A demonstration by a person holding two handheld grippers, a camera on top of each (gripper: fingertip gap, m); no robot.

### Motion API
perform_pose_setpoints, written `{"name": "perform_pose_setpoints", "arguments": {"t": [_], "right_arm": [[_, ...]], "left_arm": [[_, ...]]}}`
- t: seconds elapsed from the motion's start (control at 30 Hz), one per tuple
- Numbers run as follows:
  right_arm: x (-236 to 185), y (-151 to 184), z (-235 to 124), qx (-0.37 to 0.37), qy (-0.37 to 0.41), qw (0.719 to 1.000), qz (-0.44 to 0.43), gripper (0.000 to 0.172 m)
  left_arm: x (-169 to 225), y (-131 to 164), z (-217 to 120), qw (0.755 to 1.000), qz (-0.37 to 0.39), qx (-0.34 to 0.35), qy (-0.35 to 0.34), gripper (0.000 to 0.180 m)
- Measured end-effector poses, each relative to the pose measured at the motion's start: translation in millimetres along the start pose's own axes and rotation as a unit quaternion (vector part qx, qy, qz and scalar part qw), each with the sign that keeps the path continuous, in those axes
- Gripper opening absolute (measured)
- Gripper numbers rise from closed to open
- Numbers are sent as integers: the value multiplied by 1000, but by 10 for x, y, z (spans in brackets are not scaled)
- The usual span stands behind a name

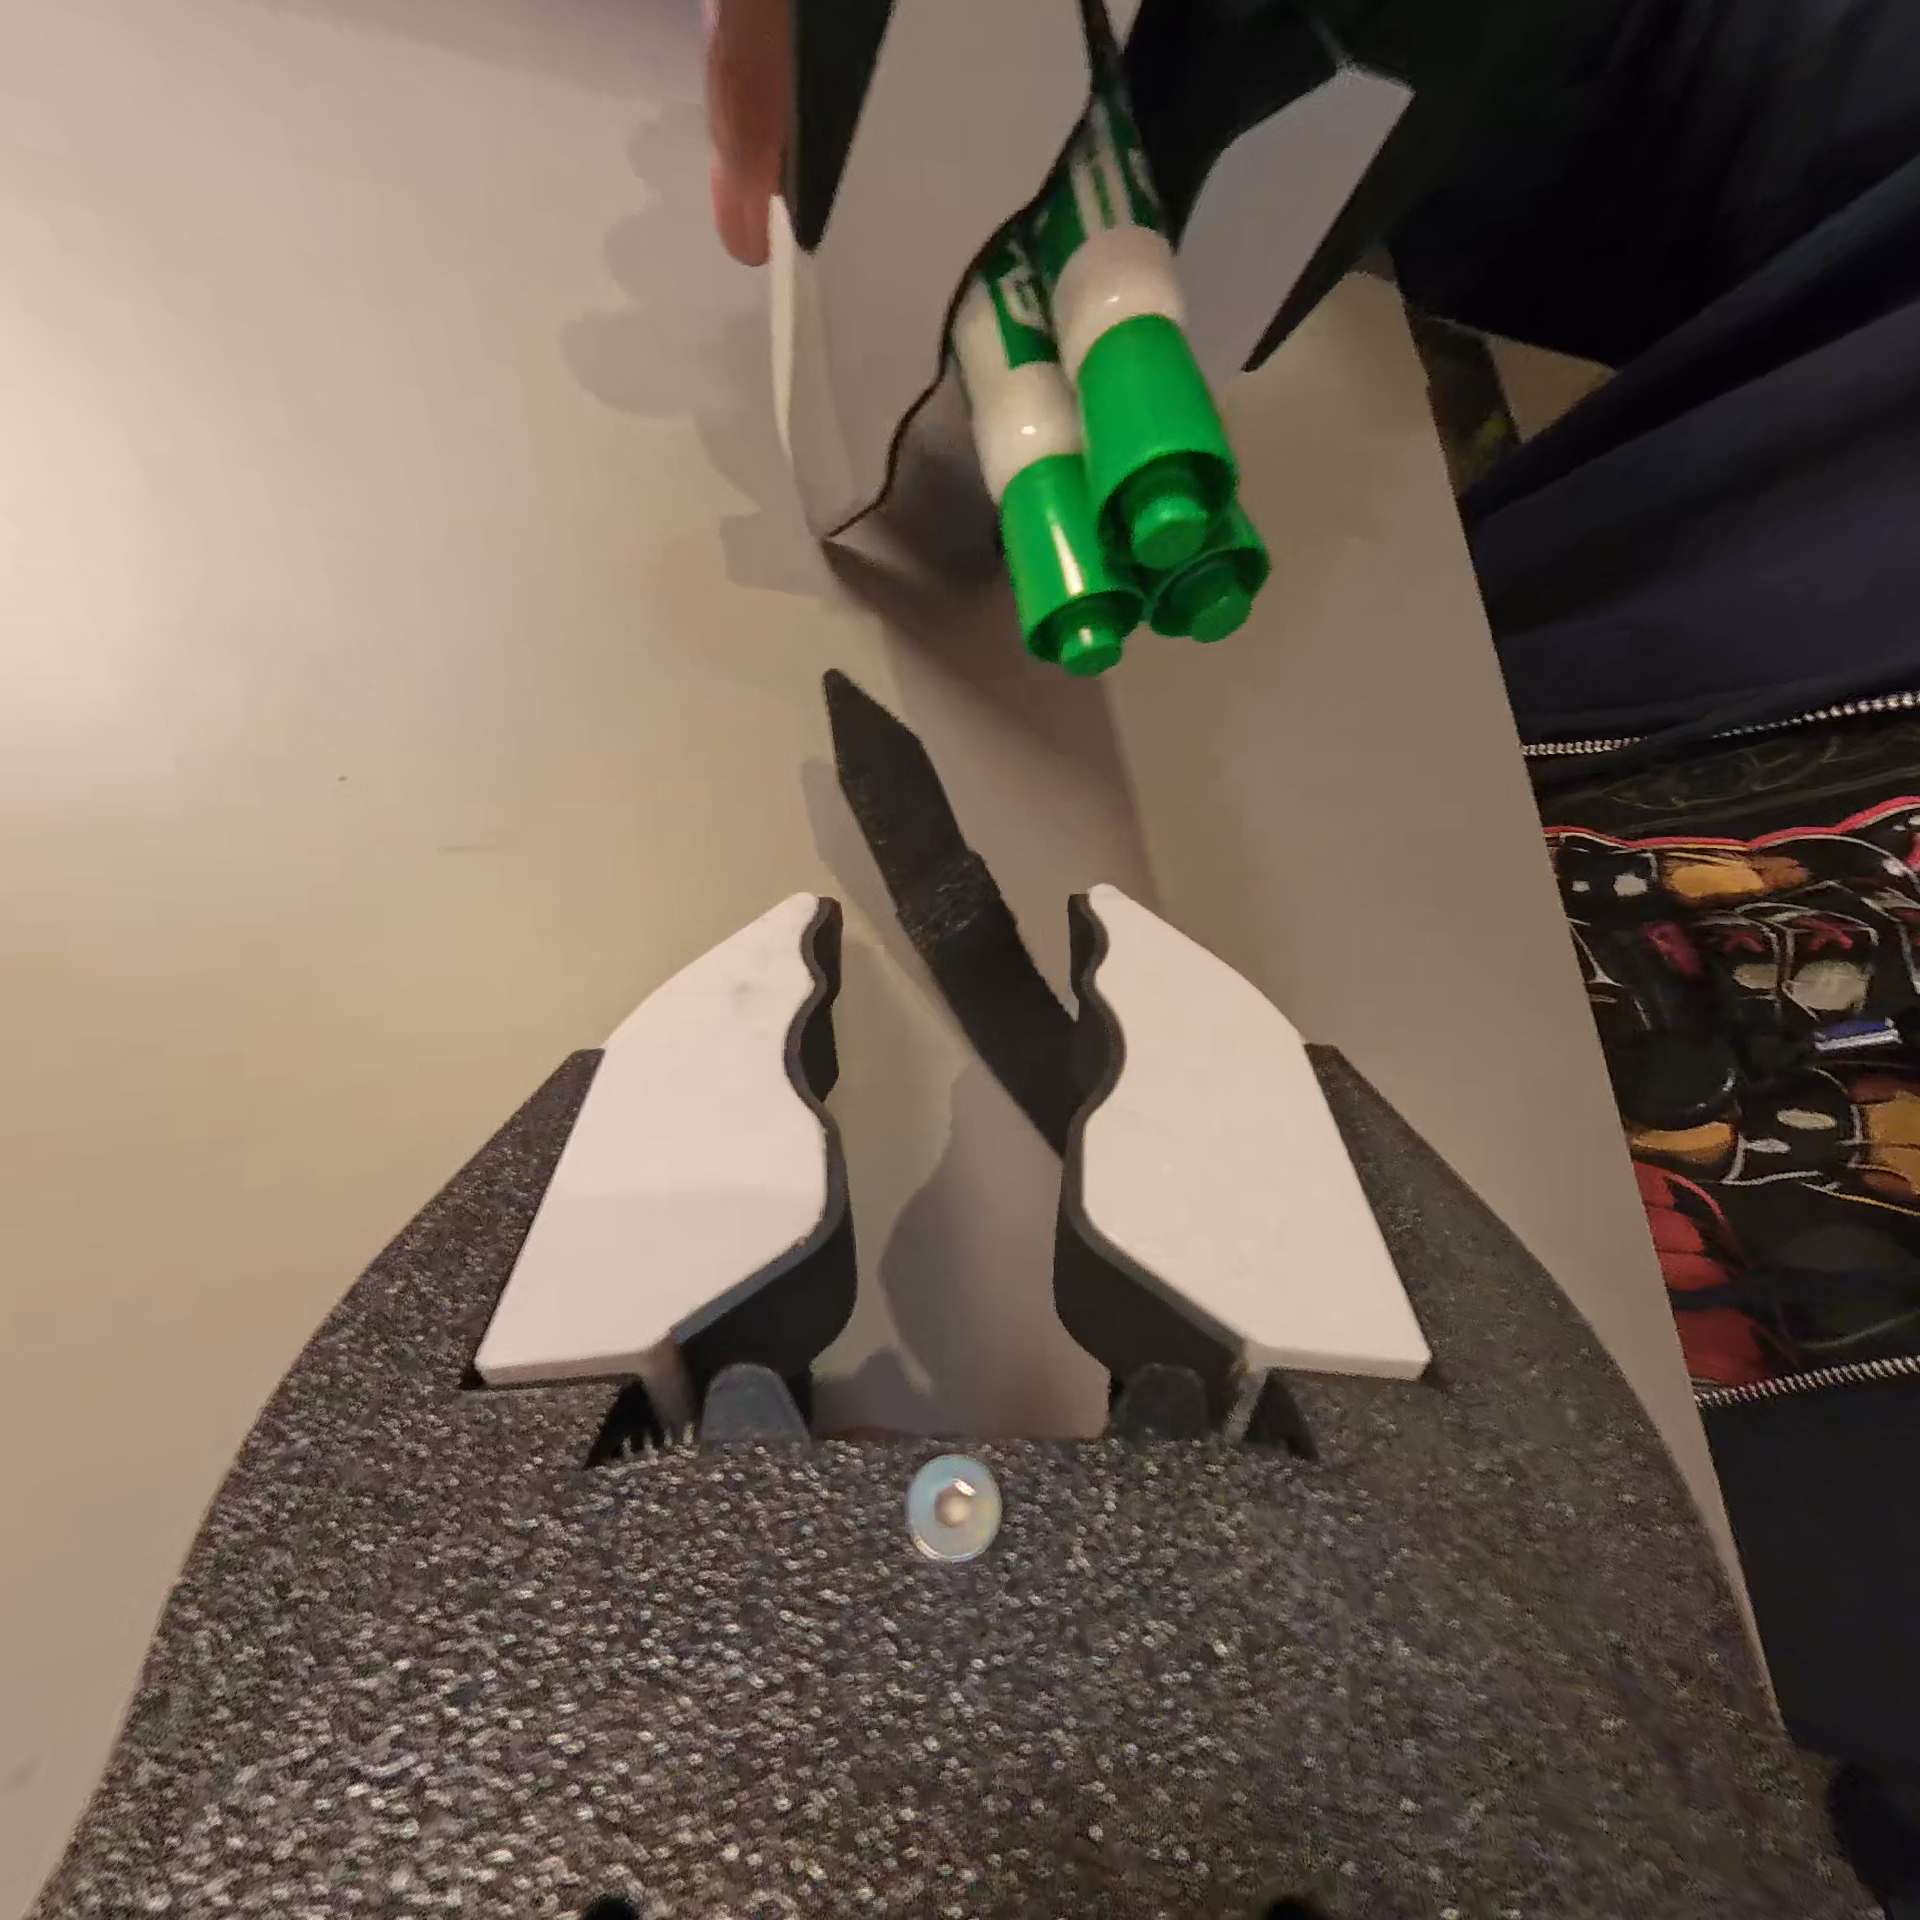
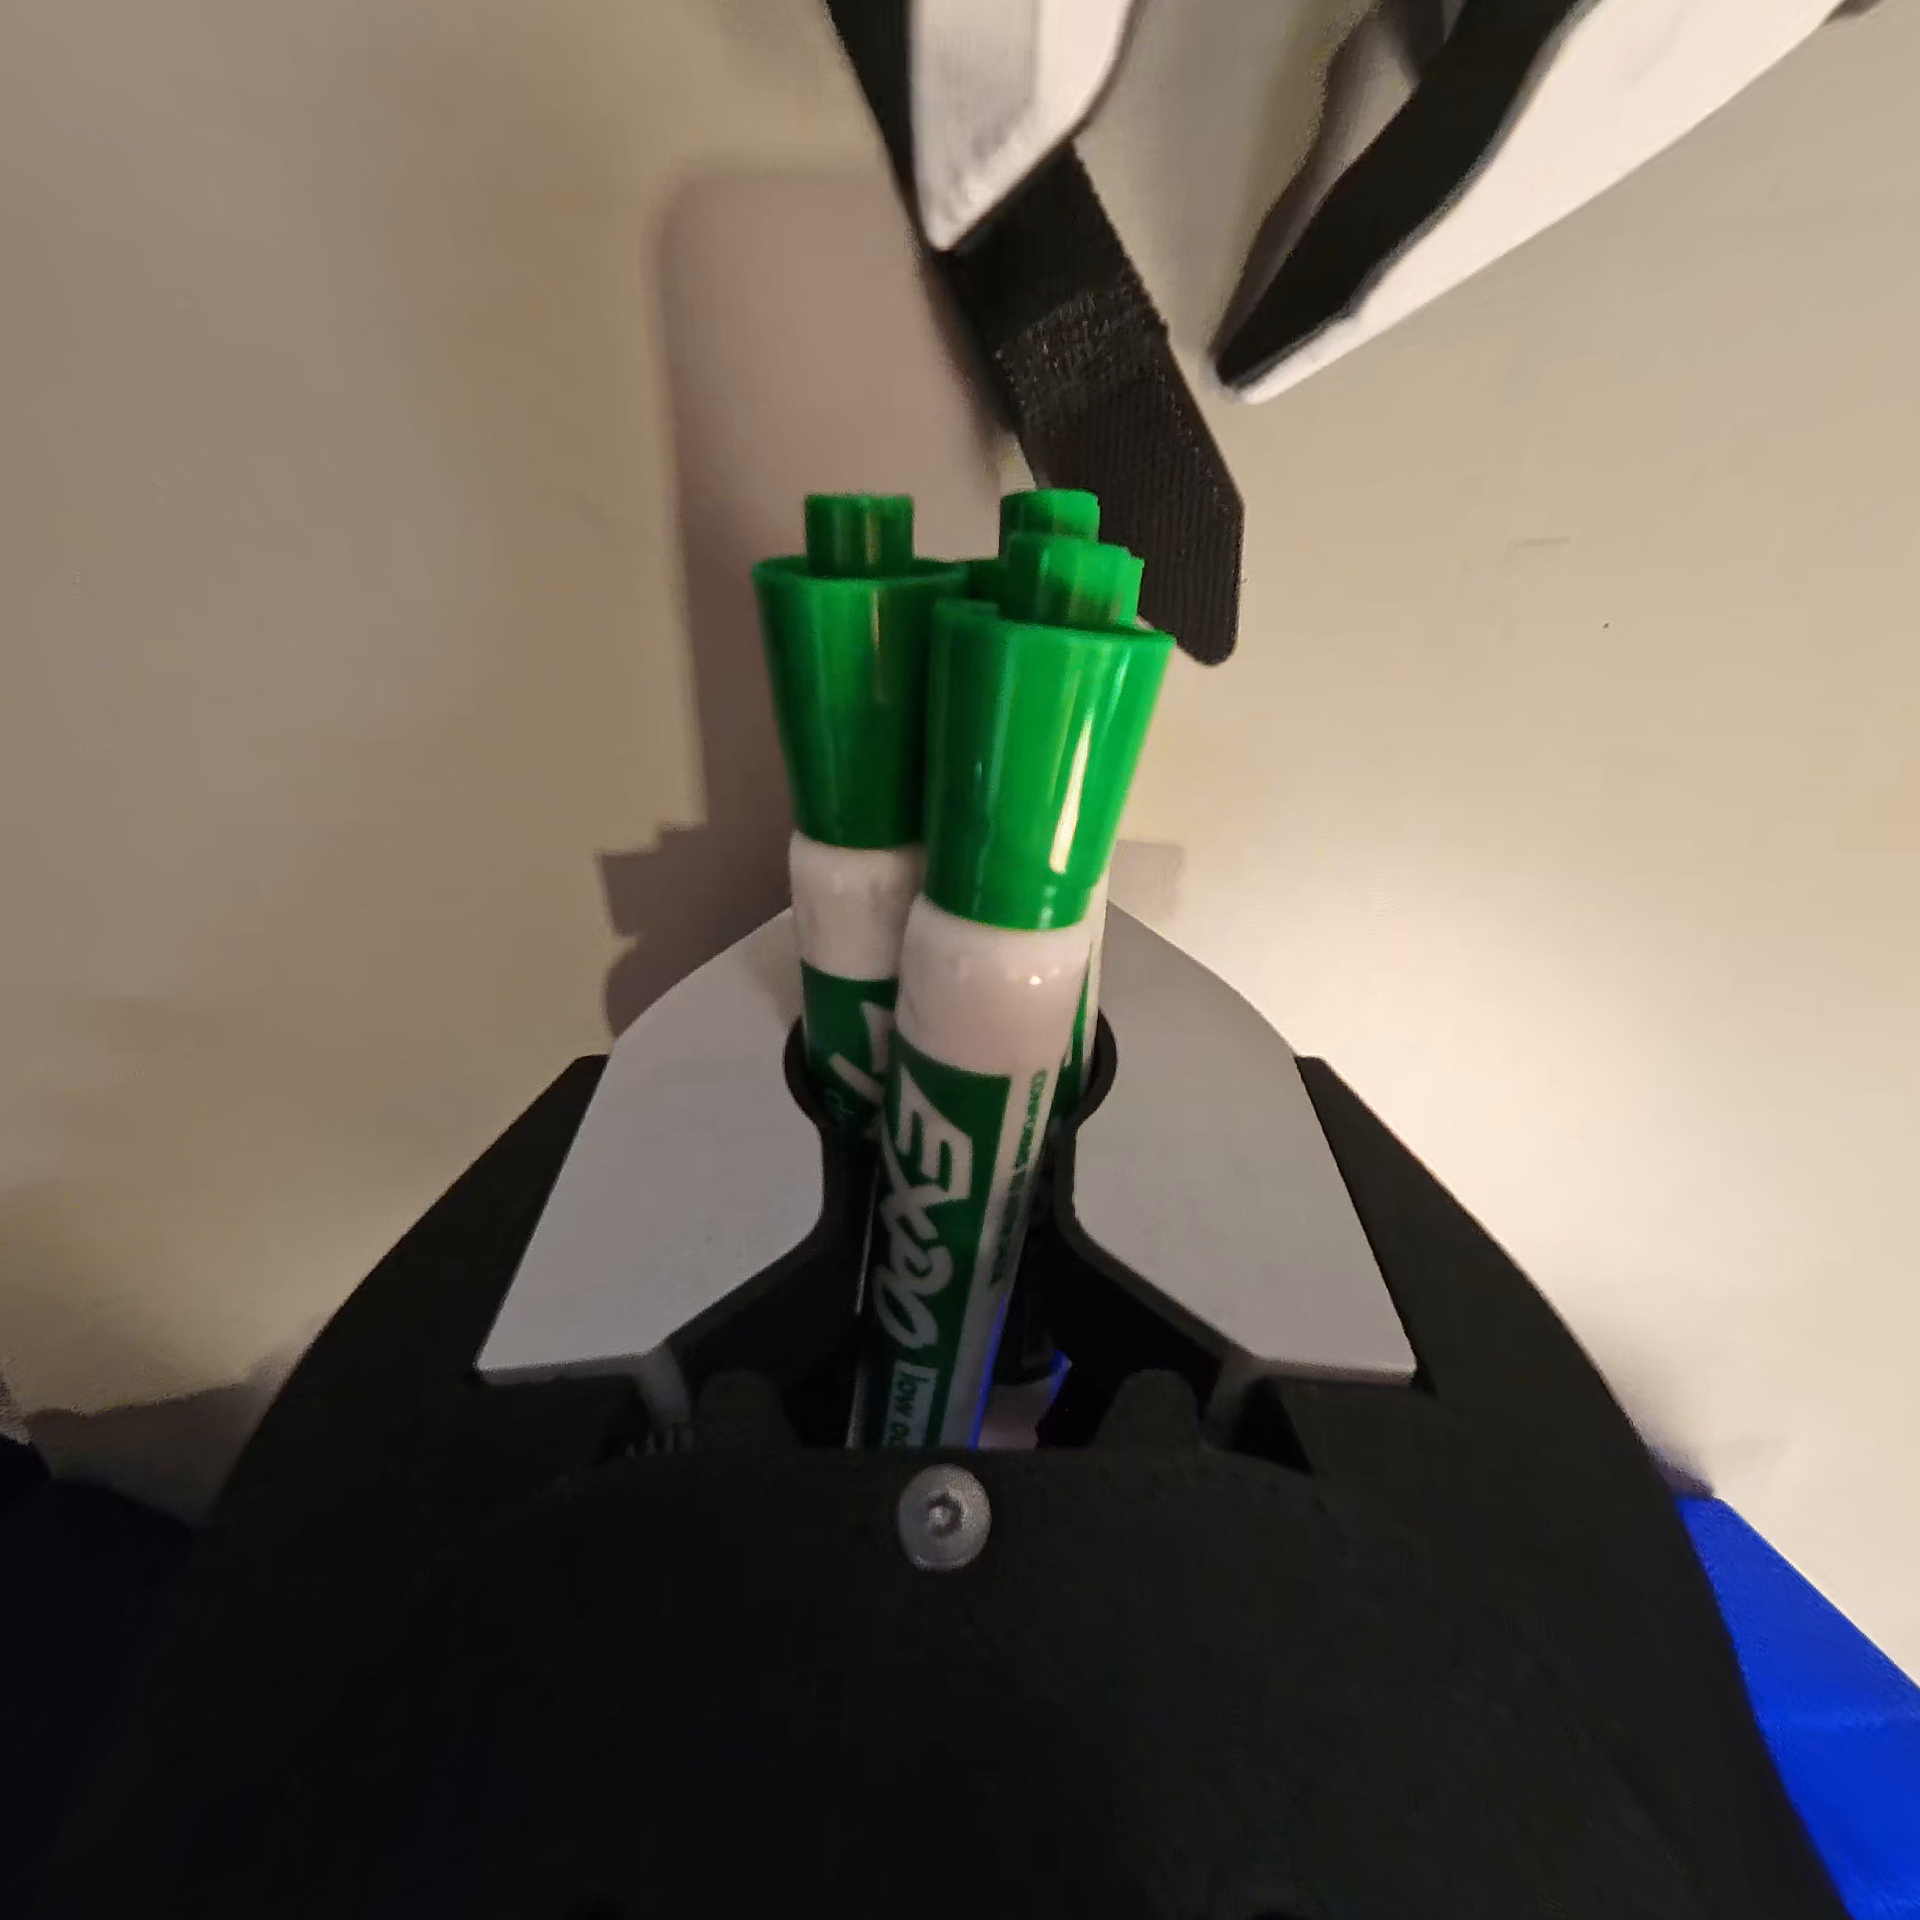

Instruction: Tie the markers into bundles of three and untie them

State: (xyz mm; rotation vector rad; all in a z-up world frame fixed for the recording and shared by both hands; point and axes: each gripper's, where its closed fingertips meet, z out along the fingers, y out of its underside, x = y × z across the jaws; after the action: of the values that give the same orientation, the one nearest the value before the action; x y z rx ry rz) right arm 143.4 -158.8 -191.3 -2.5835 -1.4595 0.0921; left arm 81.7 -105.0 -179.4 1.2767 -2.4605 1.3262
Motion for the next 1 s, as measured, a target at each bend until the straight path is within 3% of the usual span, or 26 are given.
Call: {"name": "perform_pose_setpoints", "arguments": {"t": [0.03, 0.17, 0.33, 0.4, 0.6, 0.77, 1.0], "right_arm": [[2, 6, 7, 1, -1, 1000, 1, 41], [6, -1, 12, 4, -3, 1000, 2, 40], [-4, -17, 14, 5, -1, 1000, 0, 41], [-4, -22, 15, 6, 0, 1000, -1, 41], [-20, -57, 21, 14, -3, 1000, -1, 41], [-58, -144, 22, 31, -11, 999, -2, 41], [-104, -223, 52, 35, -19, 999, -8, 41]], "left_arm": [[21, -4, 22, 1000, 1, -6, 6, 43], [42, -37, 94, 1000, -4, -15, 9, 37], [46, -15, 112, 1000, -5, -15, -9, 11], [61, -40, 68, 1000, -7, 4, -19, 3], [52, -166, -253, 991, 8, 89, -96, 2], [70, -325, -519, 961, 82, 175, -199, 2], [286, -380, -578, 904, 245, 204, -285, 2]]}}
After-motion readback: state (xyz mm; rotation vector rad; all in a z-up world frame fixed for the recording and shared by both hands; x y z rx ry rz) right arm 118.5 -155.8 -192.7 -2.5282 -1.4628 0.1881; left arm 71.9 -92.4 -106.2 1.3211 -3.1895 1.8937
